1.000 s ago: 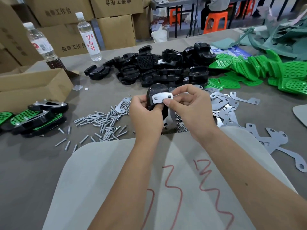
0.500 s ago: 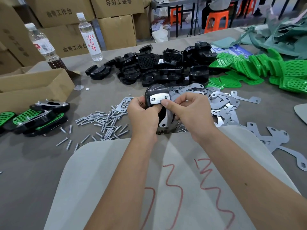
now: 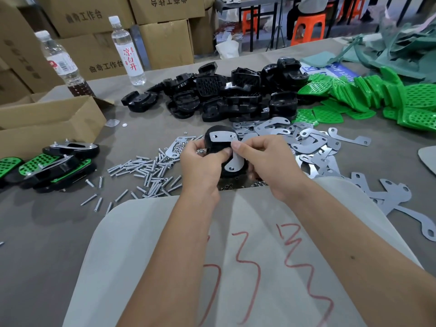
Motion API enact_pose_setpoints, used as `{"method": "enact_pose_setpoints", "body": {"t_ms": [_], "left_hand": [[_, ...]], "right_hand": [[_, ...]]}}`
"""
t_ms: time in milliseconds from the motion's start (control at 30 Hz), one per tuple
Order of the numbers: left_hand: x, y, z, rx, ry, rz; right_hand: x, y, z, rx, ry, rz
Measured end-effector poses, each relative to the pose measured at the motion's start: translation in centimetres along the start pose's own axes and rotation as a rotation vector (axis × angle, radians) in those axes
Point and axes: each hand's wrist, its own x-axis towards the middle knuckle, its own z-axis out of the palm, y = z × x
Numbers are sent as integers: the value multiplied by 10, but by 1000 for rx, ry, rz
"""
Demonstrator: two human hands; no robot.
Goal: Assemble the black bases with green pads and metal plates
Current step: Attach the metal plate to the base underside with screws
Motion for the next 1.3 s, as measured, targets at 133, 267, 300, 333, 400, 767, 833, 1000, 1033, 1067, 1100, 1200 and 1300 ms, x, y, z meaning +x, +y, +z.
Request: {"method": "enact_pose_setpoints", "body": {"t_ms": [133,267,300,333,400,767,833,1000,1033,1067,1100,1200,1300], "left_hand": [[-5,1,3,-66,-123,-68],[-8,2,5,-77,-198,-75],[-9,3,5,-45,-208,-60],[-9,2,5,-6,-213,-40],[-10,2,5,65,-214,-1],[-17,-2,5,107,-206,62],[-18,-2,5,109,-217,66],[-16,-3,3,66,-227,39],[-15,-3,3,49,-228,29],[-13,-2,2,22,-231,14],[-12,-1,0,-15,-236,-4],[-7,1,-3,-94,-237,-28],[-4,1,-3,-128,-264,-43]], "right_hand": [[3,1,1,74,63,39],[5,4,0,75,121,25],[5,5,0,78,139,23],[5,6,1,82,157,19],[6,7,2,81,186,9],[3,7,3,161,262,-5],[2,7,3,172,272,-7],[2,9,2,119,298,-31],[1,9,1,116,289,-32],[1,8,1,121,274,-32],[1,8,1,140,258,-29],[2,4,-2,221,208,-2],[2,-1,-8,268,23,-38]]}}
